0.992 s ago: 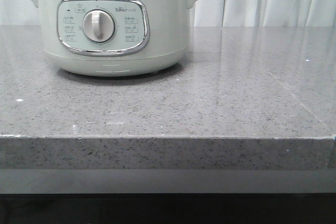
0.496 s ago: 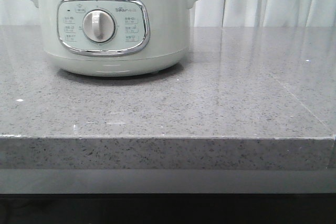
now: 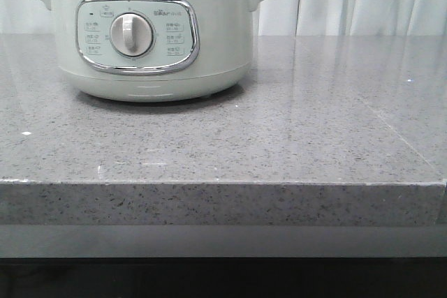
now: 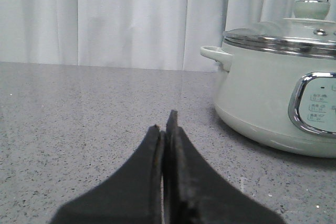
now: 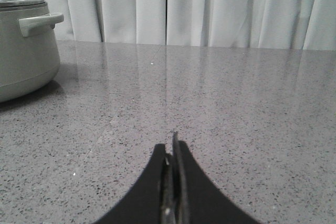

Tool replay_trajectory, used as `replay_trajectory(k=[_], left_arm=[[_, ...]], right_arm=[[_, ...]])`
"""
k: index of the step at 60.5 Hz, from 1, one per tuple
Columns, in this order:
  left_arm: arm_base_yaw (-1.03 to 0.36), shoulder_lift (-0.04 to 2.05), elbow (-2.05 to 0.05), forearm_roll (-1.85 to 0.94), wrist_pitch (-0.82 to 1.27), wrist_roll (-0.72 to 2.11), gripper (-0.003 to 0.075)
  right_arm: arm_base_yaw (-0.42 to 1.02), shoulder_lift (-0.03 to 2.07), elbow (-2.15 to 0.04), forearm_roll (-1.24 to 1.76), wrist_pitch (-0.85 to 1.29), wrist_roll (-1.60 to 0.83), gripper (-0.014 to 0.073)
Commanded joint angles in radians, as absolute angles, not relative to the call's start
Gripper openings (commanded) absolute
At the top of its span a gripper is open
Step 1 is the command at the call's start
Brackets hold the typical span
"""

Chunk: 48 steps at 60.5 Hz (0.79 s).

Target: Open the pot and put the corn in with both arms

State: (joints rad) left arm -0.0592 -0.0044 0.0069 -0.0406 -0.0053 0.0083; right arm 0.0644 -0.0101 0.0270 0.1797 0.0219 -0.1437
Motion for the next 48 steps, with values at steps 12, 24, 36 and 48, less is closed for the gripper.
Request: replay_trajectory(k=[12, 24, 36, 48], left_arm=[[-0.057, -0.022, 0.013, -0.042, -0.088, 0.0, -0.002], [-0.057, -0.022, 0.013, -0.042, -0.088, 0.0, -0.002], [-0.057, -0.022, 0.013, -0.042, -0.088, 0.0, -0.002], [-0.057, -0.022, 0.013, -0.042, -0.088, 0.0, -0.002]], right_arm=[[0.059, -0.035, 0.027, 0.139, -0.106, -0.083, -0.0067], [0.006, -0.035, 0.027, 0.051, -0.139, 0.092, -0.0067], [-0.009, -0.035, 0.027, 0.051, -0.133, 0.091, -0.0067], [-0.009, -0.034, 0.027, 0.051, -0.132, 0.091, -0.0067]])
